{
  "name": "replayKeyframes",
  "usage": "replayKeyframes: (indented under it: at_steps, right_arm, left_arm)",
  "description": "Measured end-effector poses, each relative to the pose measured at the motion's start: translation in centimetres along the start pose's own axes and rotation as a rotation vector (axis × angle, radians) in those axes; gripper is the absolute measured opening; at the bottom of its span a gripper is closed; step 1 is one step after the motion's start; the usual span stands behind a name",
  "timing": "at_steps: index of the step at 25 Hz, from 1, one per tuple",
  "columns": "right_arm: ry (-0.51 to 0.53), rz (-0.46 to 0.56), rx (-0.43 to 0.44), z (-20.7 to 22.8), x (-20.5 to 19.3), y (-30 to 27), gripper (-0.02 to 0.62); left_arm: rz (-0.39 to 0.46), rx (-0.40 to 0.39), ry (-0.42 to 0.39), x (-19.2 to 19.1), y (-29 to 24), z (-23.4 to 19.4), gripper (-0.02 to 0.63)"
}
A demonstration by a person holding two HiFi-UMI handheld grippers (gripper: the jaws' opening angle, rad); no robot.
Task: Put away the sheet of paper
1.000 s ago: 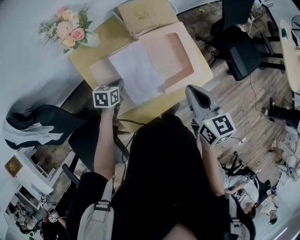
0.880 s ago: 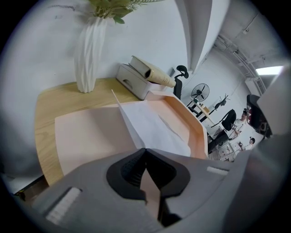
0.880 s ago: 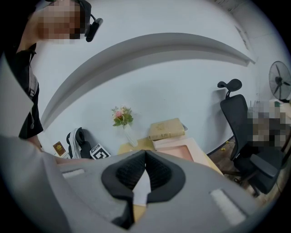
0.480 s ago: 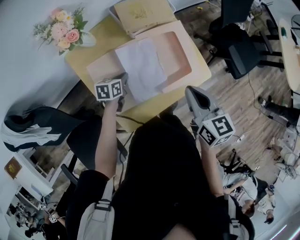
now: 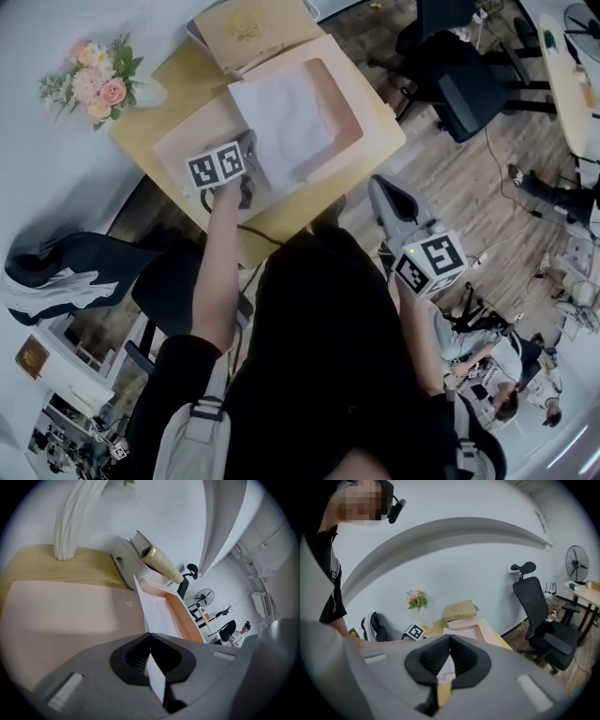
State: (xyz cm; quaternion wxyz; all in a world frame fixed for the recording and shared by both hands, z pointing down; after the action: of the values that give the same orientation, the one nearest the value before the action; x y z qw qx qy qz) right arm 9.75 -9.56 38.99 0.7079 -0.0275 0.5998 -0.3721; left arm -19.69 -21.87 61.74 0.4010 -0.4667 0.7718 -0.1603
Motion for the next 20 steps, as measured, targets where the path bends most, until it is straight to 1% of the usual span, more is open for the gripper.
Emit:
replayKeyframes:
  at_steps: [4,12,17,20]
  right_arm:
    - [-0.009,0.002,-0.022,0.5,0.0,0.8,0.002]
    - [-0.018,-0.011,-0.032,1.2,-0.2,1.4,0.002]
    - [-0.022,-0.022,-0.042,1.2,-0.5,1.9,0.002]
    - [-0.023,-0.026,-0.048,1.2,-0.8,2.2,0.002]
  left_arm:
    - [0.002,-0.006,0.022,0.3,-1.6,0.8,0.009]
    - [-0.01,-0.019,0.055,-0.2,-4.3,1.9,0.009]
    - [-0.027,-0.035,0.047,-1.1,-5.4,2.9,0.009]
    - [-0.036,-0.059,0.032,-1.7,-6.0,3.5,0.011]
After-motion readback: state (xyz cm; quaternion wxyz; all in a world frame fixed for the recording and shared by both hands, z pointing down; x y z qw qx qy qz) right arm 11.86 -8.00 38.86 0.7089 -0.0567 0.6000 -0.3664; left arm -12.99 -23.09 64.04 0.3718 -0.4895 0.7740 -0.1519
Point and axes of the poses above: the fingertips, and each gripper's own axes: y backward along the fingers, z to its right, x out of its top, the point moved 9 cm from there along y, backward along the fingers, and after that the axes turned 3 degrees about z, right-handed, at the moved point
